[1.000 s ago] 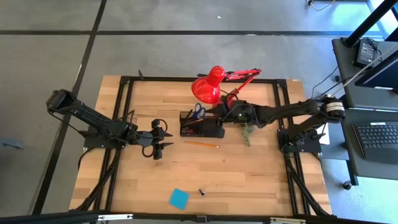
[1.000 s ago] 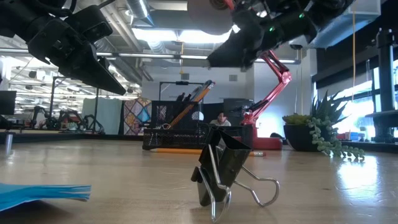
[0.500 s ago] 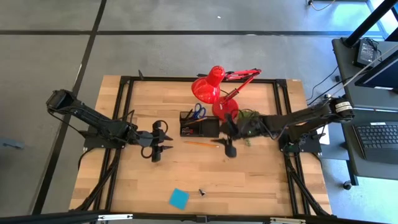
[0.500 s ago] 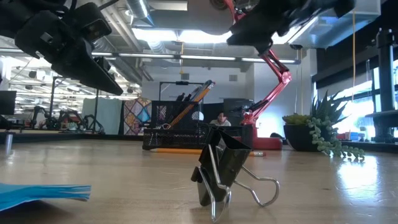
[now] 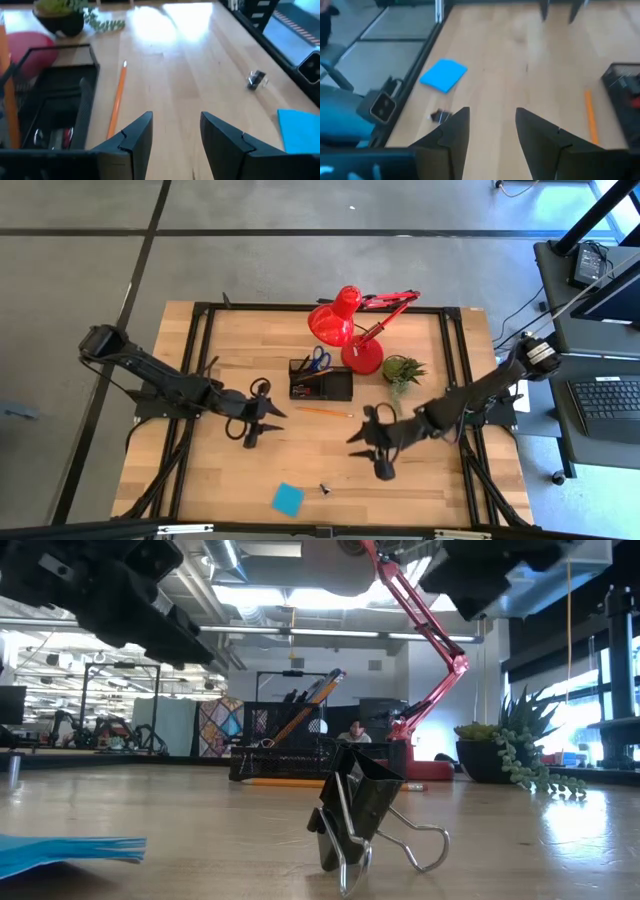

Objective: Pick and place office supplies into organizer
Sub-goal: Put the black binder clip into the black desk organizer

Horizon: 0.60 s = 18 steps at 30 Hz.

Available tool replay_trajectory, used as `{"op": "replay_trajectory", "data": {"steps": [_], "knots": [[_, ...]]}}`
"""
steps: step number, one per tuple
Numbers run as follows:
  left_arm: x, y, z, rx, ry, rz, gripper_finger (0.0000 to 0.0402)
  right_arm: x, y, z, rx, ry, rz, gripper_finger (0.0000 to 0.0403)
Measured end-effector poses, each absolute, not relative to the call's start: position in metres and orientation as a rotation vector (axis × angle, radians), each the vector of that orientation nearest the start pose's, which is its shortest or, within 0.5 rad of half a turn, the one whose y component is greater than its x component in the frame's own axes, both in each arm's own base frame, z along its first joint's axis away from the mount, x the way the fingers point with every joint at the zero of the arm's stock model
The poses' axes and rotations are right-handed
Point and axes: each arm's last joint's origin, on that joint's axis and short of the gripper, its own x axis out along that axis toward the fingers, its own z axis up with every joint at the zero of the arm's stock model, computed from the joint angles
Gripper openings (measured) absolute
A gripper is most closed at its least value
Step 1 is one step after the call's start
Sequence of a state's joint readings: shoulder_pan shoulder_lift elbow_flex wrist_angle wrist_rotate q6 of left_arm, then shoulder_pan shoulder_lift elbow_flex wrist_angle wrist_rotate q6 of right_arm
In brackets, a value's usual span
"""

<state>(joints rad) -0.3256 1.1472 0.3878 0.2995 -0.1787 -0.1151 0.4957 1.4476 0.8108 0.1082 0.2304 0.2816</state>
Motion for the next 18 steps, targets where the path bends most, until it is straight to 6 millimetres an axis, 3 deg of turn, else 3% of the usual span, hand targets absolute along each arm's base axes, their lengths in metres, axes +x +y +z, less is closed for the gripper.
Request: {"op": "replay_trajectory", "data": {"steps": [7, 13, 18], "knots": [[0.226, -0.076, 0.167, 0.013, 0.416, -0.234, 0.0157, 0.268, 0.161, 0.197, 0.026, 0.563, 0.169, 0.0163], [0.261, -0.104, 0.168, 0.029, 0.467, -0.380, 0.0158, 0.269, 0.163, 0.194, 0.020, 0.567, 0.165, 0.0163], [0.291, -0.132, 0.160, 0.158, 0.488, -0.522, 0.0170, 0.268, 0.163, 0.196, 0.020, 0.562, 0.166, 0.0163]]}}
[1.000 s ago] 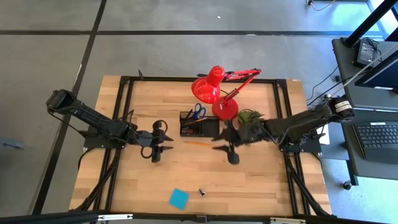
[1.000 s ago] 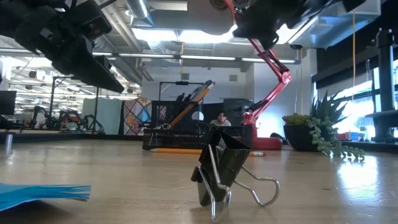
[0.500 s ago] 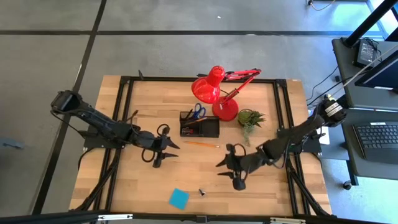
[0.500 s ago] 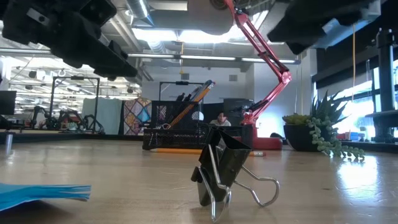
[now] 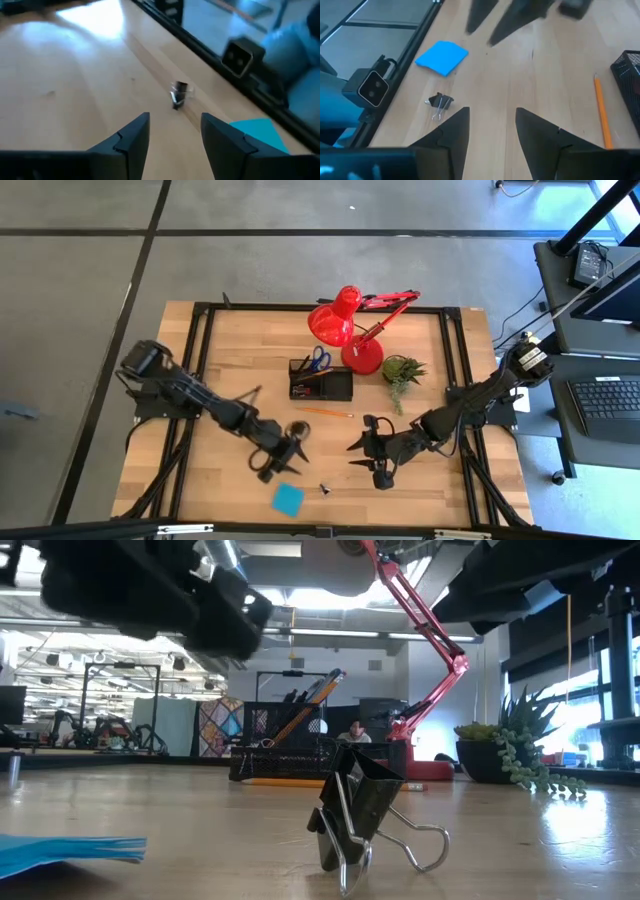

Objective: Pick and place office supplies into organizer
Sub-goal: Put the black binder clip into the black desk organizer

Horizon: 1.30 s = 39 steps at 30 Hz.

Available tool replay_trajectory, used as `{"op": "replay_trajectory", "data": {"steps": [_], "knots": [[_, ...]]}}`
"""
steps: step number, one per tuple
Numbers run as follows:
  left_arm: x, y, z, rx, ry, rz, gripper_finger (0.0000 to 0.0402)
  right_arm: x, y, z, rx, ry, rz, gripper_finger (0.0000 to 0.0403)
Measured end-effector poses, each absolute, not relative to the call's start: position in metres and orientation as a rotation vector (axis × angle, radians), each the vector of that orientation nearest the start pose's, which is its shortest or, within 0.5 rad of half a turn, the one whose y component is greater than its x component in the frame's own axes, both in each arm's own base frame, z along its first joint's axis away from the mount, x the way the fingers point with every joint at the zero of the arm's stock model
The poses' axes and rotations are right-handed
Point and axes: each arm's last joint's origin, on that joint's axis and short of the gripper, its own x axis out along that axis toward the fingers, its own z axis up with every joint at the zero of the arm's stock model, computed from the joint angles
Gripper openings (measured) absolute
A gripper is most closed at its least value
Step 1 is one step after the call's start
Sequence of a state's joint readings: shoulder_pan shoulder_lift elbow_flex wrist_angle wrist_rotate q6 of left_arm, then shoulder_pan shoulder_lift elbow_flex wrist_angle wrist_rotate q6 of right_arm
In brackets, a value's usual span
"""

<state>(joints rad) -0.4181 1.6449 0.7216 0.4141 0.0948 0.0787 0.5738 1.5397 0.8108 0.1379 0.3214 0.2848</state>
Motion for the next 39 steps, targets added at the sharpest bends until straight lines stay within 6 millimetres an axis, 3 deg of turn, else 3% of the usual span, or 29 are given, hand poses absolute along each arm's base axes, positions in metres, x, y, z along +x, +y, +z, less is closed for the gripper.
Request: {"op": "replay_trajectory", "data": {"steps": [5, 13, 39], "knots": [[0.314, -0.150, 0.146, 0.210, 0.551, -0.538, 0.0193, 0.268, 0.162, 0.195, 0.017, 0.570, 0.165, 0.0163], [0.337, -0.160, 0.131, 0.215, 0.567, -0.552, 0.0203, 0.268, 0.162, 0.195, 0.016, 0.570, 0.165, 0.0163], [0.352, -0.164, 0.133, 0.253, 0.441, -0.620, 0.0189, 0.268, 0.162, 0.195, 0.014, 0.569, 0.165, 0.0163]]}}
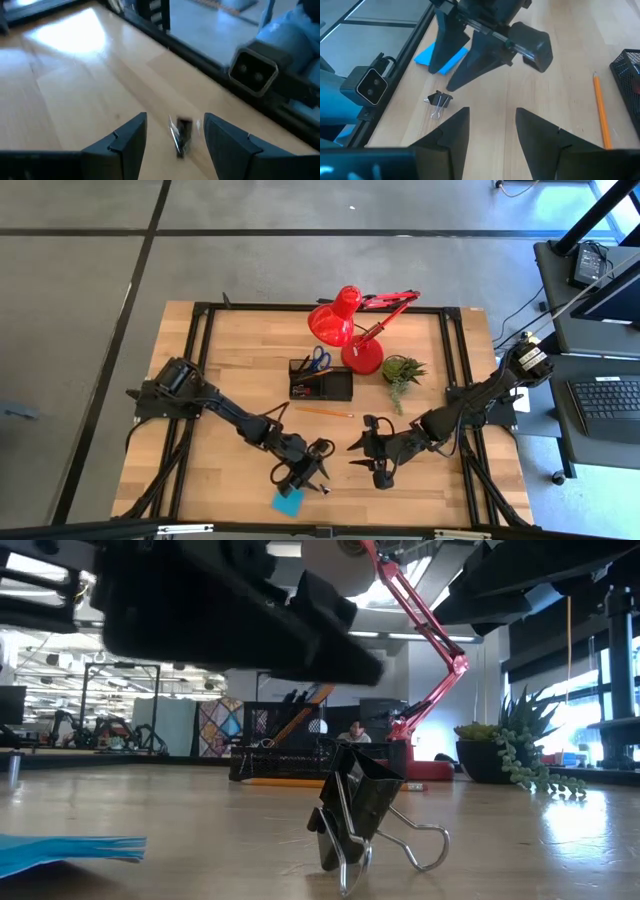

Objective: Pick and place office supplies into organizer
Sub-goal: Put the black binder clip into the black desk organizer

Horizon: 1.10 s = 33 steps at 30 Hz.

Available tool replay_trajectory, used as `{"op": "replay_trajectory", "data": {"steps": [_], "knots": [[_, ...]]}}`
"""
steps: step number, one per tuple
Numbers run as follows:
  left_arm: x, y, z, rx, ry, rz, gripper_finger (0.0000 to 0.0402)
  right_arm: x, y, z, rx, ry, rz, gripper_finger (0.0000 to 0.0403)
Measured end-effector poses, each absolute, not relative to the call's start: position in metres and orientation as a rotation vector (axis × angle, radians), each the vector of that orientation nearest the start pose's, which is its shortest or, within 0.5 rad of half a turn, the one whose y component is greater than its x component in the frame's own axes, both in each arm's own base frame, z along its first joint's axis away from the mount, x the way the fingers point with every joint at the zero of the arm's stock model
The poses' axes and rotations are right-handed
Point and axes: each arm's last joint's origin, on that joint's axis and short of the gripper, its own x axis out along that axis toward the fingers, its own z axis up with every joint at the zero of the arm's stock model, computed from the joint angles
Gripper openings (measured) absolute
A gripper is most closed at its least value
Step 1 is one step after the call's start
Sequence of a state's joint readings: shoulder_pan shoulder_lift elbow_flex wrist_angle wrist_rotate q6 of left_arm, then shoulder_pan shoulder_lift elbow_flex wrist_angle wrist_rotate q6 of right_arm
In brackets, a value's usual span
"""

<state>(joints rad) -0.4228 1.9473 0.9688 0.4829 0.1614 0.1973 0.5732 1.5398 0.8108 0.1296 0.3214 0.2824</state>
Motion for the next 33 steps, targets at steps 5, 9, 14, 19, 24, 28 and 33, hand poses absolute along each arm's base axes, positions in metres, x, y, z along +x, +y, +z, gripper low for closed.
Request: {"op": "replay_trajectory", "data": {"steps": [5, 9, 14, 19, 24, 28, 33], "knots": [[0.358, -0.168, 0.125, 0.213, 0.361, -0.668, 0.0192, 0.268, 0.162, 0.195, 0.013, 0.569, 0.165, 0.0163], [0.359, -0.168, 0.115, 0.204, 0.381, -0.670, 0.0193, 0.268, 0.162, 0.195, 0.013, 0.569, 0.165, 0.0163], [0.362, -0.170, 0.108, 0.204, 0.391, -0.669, 0.0190, 0.268, 0.162, 0.195, 0.013, 0.569, 0.165, 0.0163], [0.369, -0.172, 0.101, 0.187, 0.397, -0.705, 0.0189, 0.268, 0.162, 0.195, 0.014, 0.568, 0.165, 0.0163], [0.371, -0.168, 0.099, 0.161, 0.423, -0.690, 0.0185, 0.268, 0.162, 0.195, 0.014, 0.569, 0.164, 0.0163], [0.371, -0.166, 0.098, 0.158, 0.432, -0.686, 0.0178, 0.268, 0.162, 0.195, 0.014, 0.569, 0.164, 0.0163], [0.369, -0.165, 0.094, 0.147, 0.486, -0.683, 0.0168, 0.268, 0.162, 0.195, 0.013, 0.569, 0.165, 0.0163]]}}
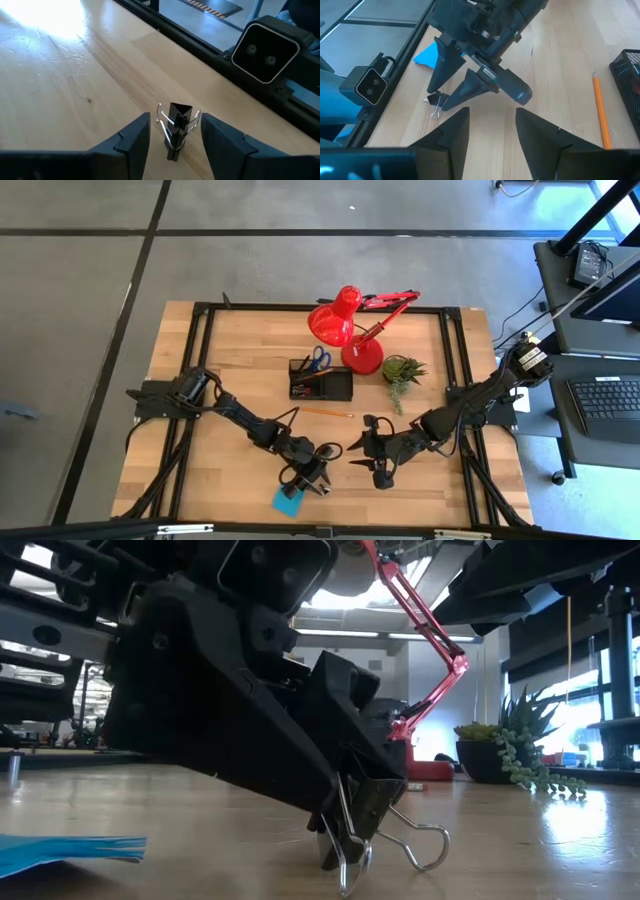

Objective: Pick and place office supplies into organizer
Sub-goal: Put the black binder clip into the black desk organizer

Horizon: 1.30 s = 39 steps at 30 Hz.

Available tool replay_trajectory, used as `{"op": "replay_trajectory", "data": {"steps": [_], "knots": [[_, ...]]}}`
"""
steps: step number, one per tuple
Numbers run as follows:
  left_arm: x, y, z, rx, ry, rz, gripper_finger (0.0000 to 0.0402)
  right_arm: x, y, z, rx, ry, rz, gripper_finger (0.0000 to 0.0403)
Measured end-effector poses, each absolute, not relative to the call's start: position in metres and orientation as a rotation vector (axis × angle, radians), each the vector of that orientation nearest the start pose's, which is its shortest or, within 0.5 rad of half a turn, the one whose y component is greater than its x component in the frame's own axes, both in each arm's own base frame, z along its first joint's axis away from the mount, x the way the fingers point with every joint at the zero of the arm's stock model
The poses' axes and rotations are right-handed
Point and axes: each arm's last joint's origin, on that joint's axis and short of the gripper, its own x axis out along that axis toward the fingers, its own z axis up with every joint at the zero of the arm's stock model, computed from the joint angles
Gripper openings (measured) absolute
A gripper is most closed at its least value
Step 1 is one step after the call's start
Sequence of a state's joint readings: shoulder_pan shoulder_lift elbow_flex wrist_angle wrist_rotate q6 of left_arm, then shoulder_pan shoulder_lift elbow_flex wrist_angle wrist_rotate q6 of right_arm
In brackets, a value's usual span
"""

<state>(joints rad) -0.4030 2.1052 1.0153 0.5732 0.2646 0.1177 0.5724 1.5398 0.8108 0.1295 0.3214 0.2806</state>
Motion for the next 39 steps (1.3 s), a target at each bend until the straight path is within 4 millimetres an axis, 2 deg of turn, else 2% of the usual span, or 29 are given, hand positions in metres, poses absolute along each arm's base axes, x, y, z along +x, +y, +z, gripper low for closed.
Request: {"op": "replay_trajectory", "data": {"steps": [39], "knots": [[0.3688, -0.1655, 0.0940, 0.165, 0.481, -0.687, 0.0053, 0.2681, 0.1619, 0.1951, 0.006, 0.569, 0.167, 0.0163]]}}
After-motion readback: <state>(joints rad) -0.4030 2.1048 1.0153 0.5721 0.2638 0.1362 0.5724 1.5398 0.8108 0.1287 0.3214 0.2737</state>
